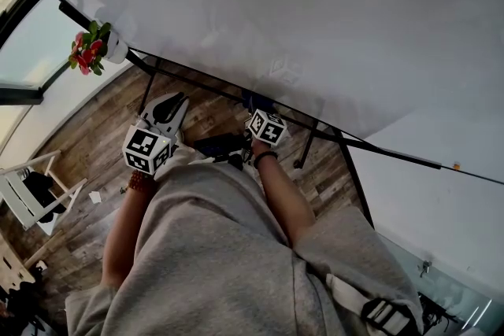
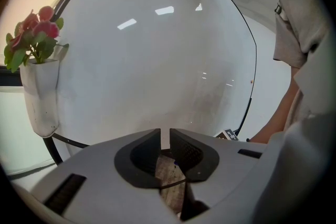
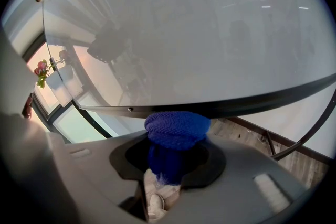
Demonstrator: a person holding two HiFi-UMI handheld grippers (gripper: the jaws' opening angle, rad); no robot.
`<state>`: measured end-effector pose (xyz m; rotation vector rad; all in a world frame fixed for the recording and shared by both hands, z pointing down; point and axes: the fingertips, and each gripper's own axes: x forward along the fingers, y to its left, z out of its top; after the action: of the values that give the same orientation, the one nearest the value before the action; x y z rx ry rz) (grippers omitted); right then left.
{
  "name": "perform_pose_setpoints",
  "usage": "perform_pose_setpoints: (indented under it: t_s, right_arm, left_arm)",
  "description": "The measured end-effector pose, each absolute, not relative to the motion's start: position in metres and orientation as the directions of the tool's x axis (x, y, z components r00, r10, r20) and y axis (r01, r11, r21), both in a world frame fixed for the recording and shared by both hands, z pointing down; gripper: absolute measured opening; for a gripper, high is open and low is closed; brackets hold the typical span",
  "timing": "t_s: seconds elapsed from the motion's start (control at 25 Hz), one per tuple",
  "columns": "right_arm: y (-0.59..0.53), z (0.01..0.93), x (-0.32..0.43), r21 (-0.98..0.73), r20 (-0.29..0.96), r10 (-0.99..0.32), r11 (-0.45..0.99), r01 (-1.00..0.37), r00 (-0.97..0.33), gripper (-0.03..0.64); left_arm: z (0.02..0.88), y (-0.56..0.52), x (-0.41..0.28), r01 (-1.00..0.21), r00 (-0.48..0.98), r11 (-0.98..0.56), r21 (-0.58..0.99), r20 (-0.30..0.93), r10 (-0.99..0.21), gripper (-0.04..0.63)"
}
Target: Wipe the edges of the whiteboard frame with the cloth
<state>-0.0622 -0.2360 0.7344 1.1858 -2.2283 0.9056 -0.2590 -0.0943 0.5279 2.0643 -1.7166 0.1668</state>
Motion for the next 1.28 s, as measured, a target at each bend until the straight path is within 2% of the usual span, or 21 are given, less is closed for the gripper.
perform_pose_setpoints:
  t_s: [0.4,1.28]
  right_arm:
    - [-0.233,0.733,-0.076,-0.331,0.652,-0.540,0.429,-0.840,-0.533,0.133]
    - [-0.222,0.732,-0.131,-0.348,0.644,-0.520,0.453,-0.821,-0.560,0.135]
  left_arm:
    - [0.527,-0.091,-0.264,-0.957,0.241,-0.156,0.243,0.371,-0.897,0.061]
    - [0.532,-0.065,-0.304,-0.955,0.205,-0.106,0.275,0.364,-0.909,0.061]
